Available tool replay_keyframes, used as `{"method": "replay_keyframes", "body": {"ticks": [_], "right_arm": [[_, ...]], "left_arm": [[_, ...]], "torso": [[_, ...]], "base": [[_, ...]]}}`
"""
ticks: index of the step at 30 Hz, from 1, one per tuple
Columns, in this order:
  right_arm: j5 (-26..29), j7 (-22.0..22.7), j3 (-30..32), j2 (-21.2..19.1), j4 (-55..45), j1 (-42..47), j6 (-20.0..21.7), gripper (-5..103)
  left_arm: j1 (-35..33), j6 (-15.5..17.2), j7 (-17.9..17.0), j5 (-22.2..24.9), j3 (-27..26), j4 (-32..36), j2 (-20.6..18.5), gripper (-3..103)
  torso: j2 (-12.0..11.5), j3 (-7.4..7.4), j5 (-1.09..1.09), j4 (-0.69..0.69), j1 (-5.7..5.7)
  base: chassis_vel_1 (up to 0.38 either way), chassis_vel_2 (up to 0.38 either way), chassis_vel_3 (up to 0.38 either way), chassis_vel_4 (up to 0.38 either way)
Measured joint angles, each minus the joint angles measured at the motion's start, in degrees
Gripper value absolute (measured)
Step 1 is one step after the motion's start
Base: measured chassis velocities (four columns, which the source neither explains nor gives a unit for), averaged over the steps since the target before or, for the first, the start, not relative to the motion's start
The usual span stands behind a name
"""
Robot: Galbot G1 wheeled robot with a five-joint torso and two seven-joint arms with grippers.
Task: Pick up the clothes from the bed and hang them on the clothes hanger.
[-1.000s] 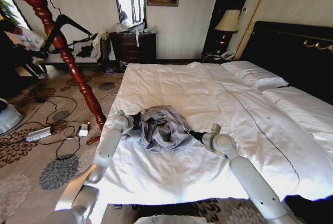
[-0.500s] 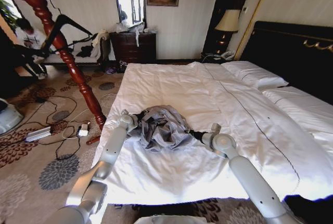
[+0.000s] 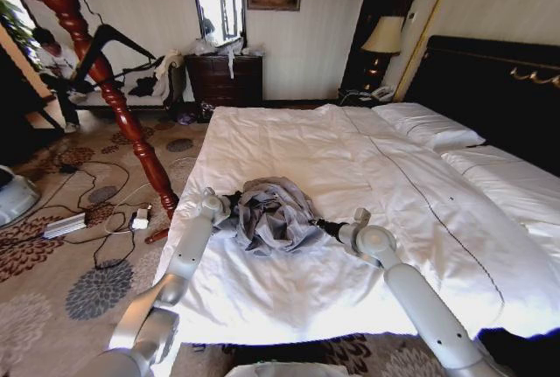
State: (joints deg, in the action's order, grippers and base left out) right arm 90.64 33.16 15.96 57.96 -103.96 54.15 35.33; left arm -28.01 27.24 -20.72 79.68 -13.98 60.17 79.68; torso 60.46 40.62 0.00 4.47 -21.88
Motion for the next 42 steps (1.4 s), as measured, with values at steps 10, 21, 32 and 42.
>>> {"method": "replay_keyframes", "body": {"ticks": [10,21,32,42], "right_arm": [[-0.86,-0.05,1.68,-1.08,-2.20,1.06,-0.18,0],[-0.73,1.01,4.21,-4.58,-8.43,-2.02,-2.04,0],[7.61,2.57,5.03,-10.47,-10.06,-17.38,-2.83,0],[12.59,2.77,1.57,-14.18,-5.57,-34.55,-3.39,0]], "left_arm": [[-3.92,-0.11,-2.19,0.58,0.97,12.55,-5.38,1],[-3.71,0.96,-6.37,0.51,7.58,34.77,-18.67,1],[11.10,-0.10,-9.97,11.31,14.05,50.12,-34.87,1],[32.03,-0.48,-14.99,22.84,20.07,51.97,-40.47,1]], "torso": [[0.00,0.00,0.00,-0.02,0.00],[0.00,-0.01,0.01,-0.01,0.00],[0.00,0.00,0.00,-0.01,0.01],[0.00,0.00,0.02,0.02,0.00]], "base": [[0.000,0.000,0.000,0.000],[0.000,0.000,0.000,0.000],[0.000,0.000,0.000,0.000],[0.000,0.000,0.000,0.000]]}}
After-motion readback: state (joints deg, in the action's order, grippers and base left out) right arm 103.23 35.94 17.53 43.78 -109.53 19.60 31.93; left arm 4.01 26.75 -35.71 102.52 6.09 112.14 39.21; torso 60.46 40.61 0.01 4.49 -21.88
